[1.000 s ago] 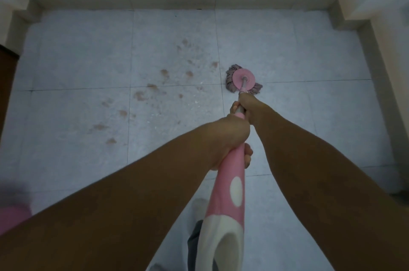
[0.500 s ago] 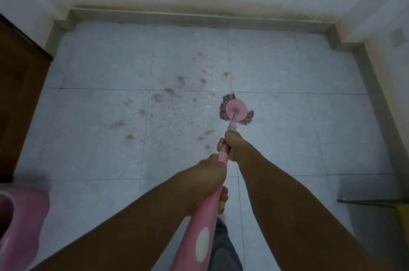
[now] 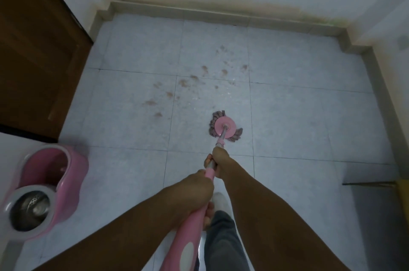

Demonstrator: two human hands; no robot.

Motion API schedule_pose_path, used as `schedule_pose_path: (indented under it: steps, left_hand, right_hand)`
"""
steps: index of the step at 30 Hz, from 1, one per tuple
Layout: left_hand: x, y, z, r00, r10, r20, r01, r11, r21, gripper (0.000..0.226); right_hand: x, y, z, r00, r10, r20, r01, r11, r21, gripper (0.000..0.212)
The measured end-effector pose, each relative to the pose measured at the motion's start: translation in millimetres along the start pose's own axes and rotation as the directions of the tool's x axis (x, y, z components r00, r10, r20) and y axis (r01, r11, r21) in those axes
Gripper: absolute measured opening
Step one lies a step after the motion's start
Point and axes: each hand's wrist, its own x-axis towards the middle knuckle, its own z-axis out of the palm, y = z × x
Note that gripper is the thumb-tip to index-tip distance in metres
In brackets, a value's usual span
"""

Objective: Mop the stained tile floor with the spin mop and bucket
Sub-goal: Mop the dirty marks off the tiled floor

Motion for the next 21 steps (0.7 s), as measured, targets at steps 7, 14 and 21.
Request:
schedule_pose_path:
  steps: [7,14,21]
  left_hand:
    - [-3,4,-3,0.999,-0.019,0.025,0.022,0.993,-0.112,0.054]
    - [25,54,17,0.997,-0.003,0.075,0.011,0.994,-0.112,0.053]
    - [74,183,51,0.996,-0.002,0.090,0.014,0.992,-0.126,0.047]
  right_hand:
    - [-1,-13,9,0.996,-0.084,-0.023,0.085,0.995,0.060,0.027]
    - [46,-76,-7,0.995,-0.097,-0.024,0.098,0.994,0.056,0.034]
    - [110,-207,-23,0.997,-0.074,0.006,0.074,0.997,0.014,0.035]
